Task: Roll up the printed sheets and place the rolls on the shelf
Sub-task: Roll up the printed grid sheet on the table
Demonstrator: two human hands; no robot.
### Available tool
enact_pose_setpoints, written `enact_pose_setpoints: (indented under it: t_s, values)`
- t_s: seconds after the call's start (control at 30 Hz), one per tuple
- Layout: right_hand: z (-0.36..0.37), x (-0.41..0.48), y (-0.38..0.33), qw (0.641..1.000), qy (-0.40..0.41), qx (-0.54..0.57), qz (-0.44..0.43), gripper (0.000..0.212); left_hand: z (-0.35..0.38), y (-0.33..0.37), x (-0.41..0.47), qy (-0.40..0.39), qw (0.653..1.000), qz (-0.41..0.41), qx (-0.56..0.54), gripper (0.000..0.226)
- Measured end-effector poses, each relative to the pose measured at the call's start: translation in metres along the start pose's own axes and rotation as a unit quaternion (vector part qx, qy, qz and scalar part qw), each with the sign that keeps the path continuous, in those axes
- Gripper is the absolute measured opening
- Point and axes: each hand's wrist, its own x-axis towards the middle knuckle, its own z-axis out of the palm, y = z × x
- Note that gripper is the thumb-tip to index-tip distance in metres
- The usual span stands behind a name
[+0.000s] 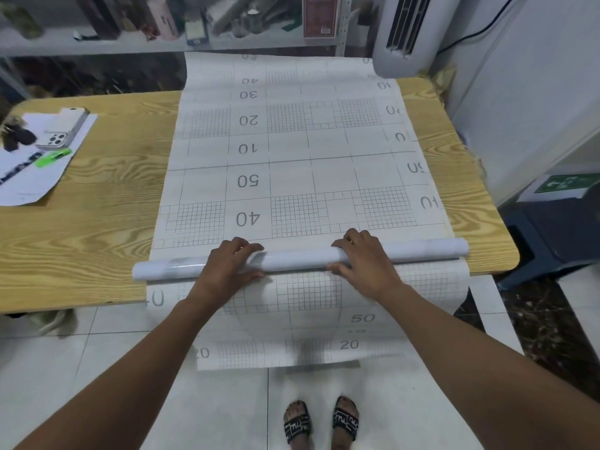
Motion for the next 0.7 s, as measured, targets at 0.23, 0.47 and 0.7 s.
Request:
enact_pose_setpoints:
  t_s: [0.23,0.47,0.7]
  values:
    - [0.0003,-0.0003,-0.0026,1.0,0.006,0.009,0.006,0.052,0.0016,-0.0006,0.0004,0.007,1.0,0.011,0.018,0.055]
    - [0.0015,0.0014,-0.0029,1.0,0.002,-0.005,0.007,0.045,0.0046,-0.0013,-0.0008,0.009,1.0,0.01,0.006,0.06]
    - [0.0002,0.0018,-0.0031,0.999,-0.01,-0.043,-0.004,0.042,0.0072,-0.0028,-0.0014,0.008,1.0,0.016,0.013,0.05]
